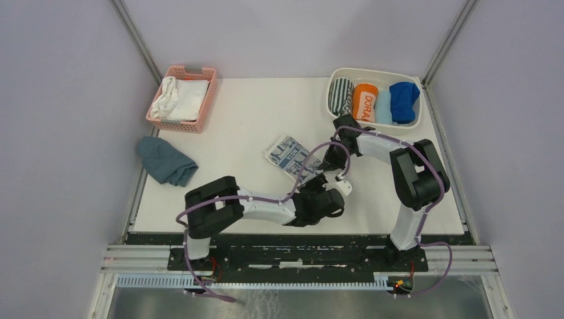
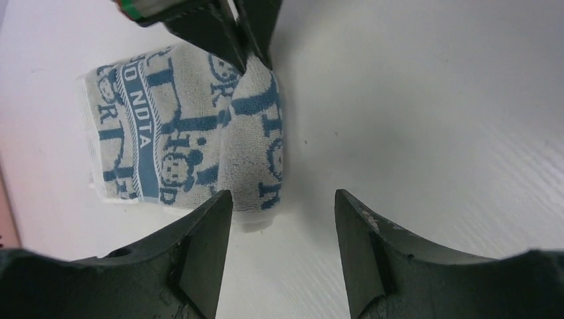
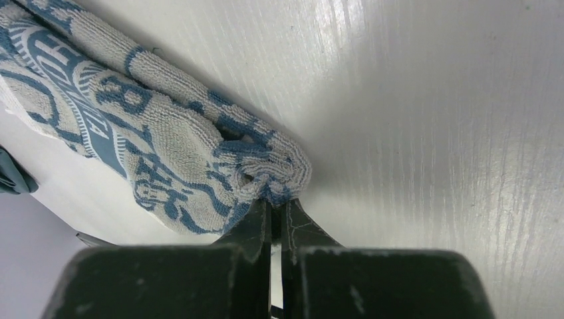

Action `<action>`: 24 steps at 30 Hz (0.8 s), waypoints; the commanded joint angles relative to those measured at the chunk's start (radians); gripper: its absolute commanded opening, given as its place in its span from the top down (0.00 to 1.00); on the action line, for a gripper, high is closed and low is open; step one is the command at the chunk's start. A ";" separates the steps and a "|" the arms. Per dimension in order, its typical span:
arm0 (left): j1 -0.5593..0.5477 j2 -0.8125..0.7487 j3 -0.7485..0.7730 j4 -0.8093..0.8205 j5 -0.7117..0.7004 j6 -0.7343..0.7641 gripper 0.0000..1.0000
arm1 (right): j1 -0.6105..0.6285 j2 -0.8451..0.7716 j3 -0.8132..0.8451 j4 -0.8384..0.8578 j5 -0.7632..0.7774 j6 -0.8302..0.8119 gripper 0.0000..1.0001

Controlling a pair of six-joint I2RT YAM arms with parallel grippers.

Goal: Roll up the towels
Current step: Roll the towel at the center of the board.

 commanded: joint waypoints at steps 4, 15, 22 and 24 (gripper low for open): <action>-0.008 0.132 0.096 0.020 -0.169 0.165 0.37 | 0.005 0.015 0.042 -0.055 -0.020 0.010 1.00; 0.001 0.241 0.129 -0.038 -0.154 0.158 0.51 | 0.005 0.001 0.036 -0.039 -0.057 0.023 1.00; 0.036 0.201 0.104 -0.098 -0.042 0.073 0.84 | -0.001 -0.038 0.039 0.015 -0.104 0.003 0.99; 0.057 0.159 0.096 -0.111 0.042 0.033 0.94 | -0.004 -0.051 0.041 0.028 -0.108 -0.030 0.97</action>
